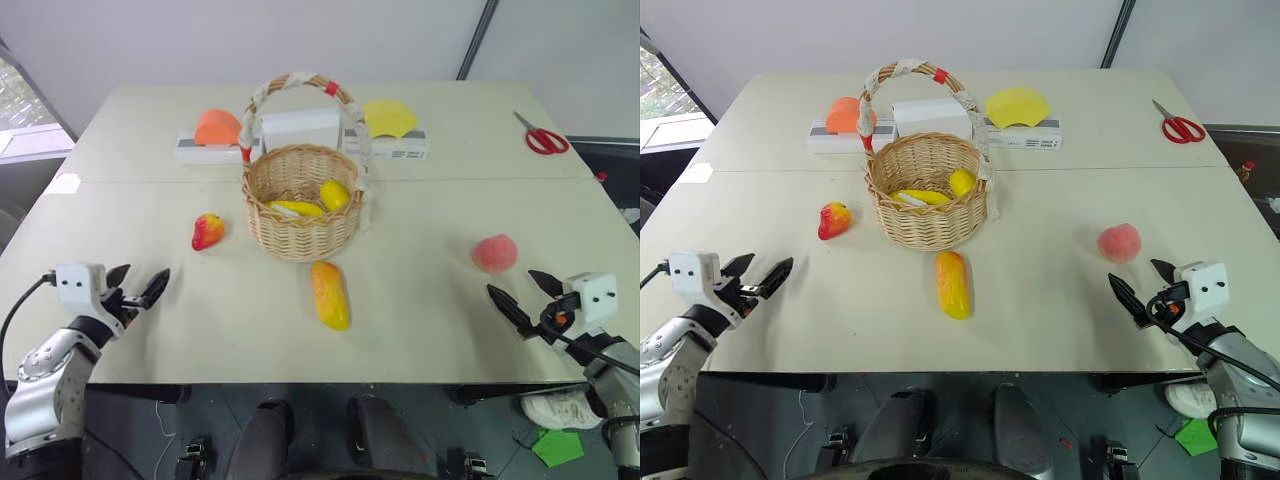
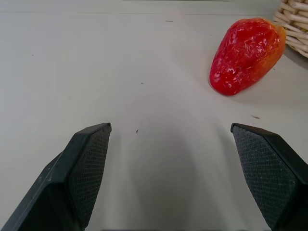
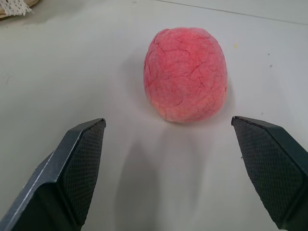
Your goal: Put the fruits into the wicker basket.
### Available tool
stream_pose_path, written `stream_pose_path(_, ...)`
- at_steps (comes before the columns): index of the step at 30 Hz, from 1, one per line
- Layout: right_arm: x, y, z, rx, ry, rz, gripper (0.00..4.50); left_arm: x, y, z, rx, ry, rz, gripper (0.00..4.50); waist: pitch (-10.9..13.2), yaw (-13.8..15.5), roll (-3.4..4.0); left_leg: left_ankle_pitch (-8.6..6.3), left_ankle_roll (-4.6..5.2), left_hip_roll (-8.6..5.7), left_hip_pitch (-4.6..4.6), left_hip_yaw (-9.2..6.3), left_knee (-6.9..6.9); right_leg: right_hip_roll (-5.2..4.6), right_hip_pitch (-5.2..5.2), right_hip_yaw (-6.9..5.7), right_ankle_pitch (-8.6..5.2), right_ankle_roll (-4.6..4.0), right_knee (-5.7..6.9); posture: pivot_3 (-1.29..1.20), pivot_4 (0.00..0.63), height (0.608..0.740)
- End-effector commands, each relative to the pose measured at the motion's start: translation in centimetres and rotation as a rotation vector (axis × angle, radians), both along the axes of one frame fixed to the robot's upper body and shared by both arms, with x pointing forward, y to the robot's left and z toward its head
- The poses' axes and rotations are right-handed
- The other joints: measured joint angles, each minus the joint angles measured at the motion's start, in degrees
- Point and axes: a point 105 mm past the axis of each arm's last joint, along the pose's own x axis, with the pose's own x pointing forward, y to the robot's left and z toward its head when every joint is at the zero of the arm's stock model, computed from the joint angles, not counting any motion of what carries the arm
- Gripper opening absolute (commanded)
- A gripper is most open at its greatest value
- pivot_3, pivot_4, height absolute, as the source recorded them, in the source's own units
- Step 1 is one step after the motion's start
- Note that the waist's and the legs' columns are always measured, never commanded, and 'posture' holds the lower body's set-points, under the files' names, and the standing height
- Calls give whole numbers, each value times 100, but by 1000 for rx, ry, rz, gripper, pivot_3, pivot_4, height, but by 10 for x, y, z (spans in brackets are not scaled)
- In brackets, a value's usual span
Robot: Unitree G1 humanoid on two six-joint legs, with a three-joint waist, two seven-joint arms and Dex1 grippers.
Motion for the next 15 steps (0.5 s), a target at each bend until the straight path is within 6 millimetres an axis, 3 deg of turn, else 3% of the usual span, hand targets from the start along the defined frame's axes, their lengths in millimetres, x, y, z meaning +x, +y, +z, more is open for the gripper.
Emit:
stream_pose_path(1,3,2,8,-12,-39,4,4373,0,2,10,26,-45,7,4281,0,0,0,0,0,0,0,0,0,0,0,0,0,0,0,0,150,740)
stream_pose_path(6,3,-1,16,-36,-56,-5,4373,2,2,12,16,-50,3,4281,0,3,0,0,0,0,0,0,0,0,0,0,0,0,0,0,150,740)
stream_pose_path(10,7,5,50,46,-138,12,4373,9,-10,23,48,-65,-45,4281,0,1,2,0,0,0,0,0,0,0,0,0,0,0,1,0,150,740)
stream_pose_path(12,8,9,57,52,-137,41,4373,13,-16,28,66,-74,-63,4281,0,-2,2,0,0,0,0,1,2,0,0,0,1,1,2,0,150,740)
stream_pose_path(15,8,61,73,-5,-107,301,4373,21,-32,46,108,-79,-166,4281,-1,-5,1,0,0,-1,-1,-1,2,1,0,-1,1,1,4,0,150,740)
